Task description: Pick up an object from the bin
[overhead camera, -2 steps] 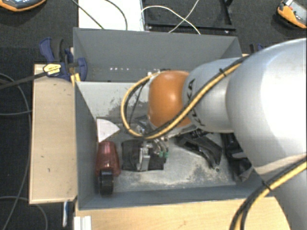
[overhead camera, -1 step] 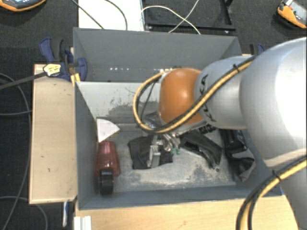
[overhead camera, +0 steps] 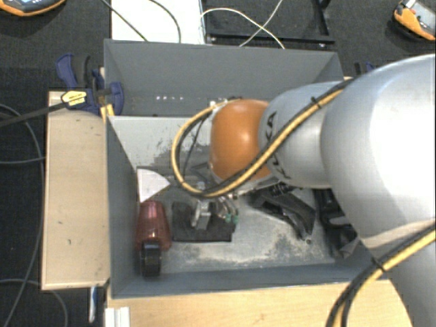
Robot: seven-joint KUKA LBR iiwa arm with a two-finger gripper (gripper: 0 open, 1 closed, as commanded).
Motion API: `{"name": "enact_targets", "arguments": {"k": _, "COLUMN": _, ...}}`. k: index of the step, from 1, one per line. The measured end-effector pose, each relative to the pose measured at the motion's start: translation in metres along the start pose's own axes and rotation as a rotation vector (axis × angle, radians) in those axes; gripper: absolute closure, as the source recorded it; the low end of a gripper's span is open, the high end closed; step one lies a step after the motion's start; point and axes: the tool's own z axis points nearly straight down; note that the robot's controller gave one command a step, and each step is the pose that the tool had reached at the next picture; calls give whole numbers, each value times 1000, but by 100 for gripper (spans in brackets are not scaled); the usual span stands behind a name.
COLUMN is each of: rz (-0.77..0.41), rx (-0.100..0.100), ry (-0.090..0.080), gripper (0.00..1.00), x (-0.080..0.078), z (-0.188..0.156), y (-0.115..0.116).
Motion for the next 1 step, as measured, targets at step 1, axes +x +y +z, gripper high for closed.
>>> {"name": "enact_targets", "arguments": {"k": 1, "rz": 0, "rx": 0, "ry": 0, "gripper": 100, "x": 0, "z": 0, "y": 0}}
